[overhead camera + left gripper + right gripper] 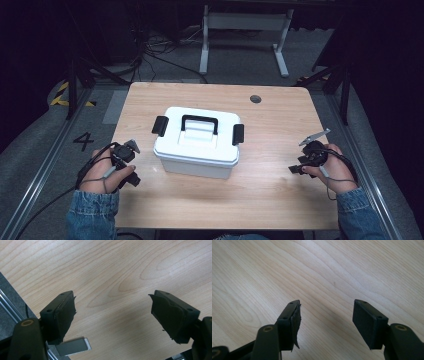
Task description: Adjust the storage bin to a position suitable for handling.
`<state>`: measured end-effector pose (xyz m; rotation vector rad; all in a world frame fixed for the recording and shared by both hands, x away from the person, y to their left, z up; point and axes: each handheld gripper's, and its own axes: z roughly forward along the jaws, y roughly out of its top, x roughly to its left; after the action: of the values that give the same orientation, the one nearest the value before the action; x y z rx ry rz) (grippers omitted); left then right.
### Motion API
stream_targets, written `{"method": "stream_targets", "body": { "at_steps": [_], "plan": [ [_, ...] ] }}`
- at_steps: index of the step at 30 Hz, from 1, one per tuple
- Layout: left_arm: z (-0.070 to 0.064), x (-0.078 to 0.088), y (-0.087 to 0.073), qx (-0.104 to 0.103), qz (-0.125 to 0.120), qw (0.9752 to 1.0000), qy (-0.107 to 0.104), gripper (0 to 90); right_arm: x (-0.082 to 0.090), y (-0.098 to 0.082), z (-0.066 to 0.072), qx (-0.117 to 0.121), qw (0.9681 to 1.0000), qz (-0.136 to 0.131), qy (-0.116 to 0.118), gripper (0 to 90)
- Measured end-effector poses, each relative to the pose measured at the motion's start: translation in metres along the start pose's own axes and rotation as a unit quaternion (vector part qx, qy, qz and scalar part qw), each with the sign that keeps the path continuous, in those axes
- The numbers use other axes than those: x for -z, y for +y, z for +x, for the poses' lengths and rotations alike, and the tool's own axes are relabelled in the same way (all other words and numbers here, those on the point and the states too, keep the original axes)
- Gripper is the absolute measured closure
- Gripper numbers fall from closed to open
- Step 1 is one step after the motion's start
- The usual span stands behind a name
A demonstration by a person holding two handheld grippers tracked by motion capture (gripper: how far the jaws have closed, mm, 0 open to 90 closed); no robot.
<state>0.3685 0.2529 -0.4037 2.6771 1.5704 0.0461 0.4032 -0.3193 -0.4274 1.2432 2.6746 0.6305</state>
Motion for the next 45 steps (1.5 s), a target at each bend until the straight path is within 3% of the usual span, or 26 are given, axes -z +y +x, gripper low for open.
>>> {"method": "stream_targets", "body": {
  "at_steps": [3, 7, 10, 14, 16, 20, 21, 25, 32, 45],
  "plan": [
    [0.001, 0.002, -0.001, 0.001, -0.007, 1.0, 0.002, 19.7, 0.0, 0.001, 0.001, 0.013, 0.9999, -0.005, 0.005, 40.7],
    [0.004, 0.004, -0.001, 0.016, -0.012, 0.9998, 0.008, 18.6, 0.001, 0.004, 0.002, 0.025, 0.9996, -0.009, 0.013, 40.4],
    [0.009, 0.01, 0.0, 0.029, -0.027, 0.999, 0.021, 17.7, 0.006, 0.009, 0.004, 0.032, 0.999, -0.026, 0.017, 40.5],
    [0.01, 0.011, 0.002, 0.024, -0.033, 0.999, 0.016, 19.6, 0.007, 0.013, 0.005, 0.04, 0.9982, -0.039, 0.024, 40.5],
    [0.01, 0.012, 0.004, 0.022, -0.037, 0.999, 0.012, 19.6, 0.009, 0.017, 0.007, 0.027, 0.9979, -0.045, 0.037, 43.1],
    [0.013, 0.013, 0.007, 0.016, -0.038, 0.9991, 0.008, 19.7, 0.016, 0.025, 0.011, 0.028, 0.9972, -0.056, 0.042, 44.8],
    [0.014, 0.015, 0.008, 0.02, -0.034, 0.9992, 0.005, 19.8, 0.025, 0.033, 0.014, 0.039, 0.9959, -0.07, 0.043, 44.9],
    [0.015, 0.016, 0.011, 0.016, -0.041, 0.999, 0.005, 20.3, 0.039, 0.05, 0.021, 0.056, 0.9939, -0.084, 0.046, 45.1],
    [0.014, 0.016, 0.015, 0.005, -0.038, 0.9992, -0.009, 20.0, 0.054, 0.075, 0.03, 0.077, 0.9915, -0.091, 0.052, 45.1],
    [0.013, 0.017, 0.016, -0.001, -0.041, 0.9991, -0.004, 19.8, 0.074, 0.135, 0.06, 0.127, 0.9836, -0.105, 0.072, 45.4]
  ]
}}
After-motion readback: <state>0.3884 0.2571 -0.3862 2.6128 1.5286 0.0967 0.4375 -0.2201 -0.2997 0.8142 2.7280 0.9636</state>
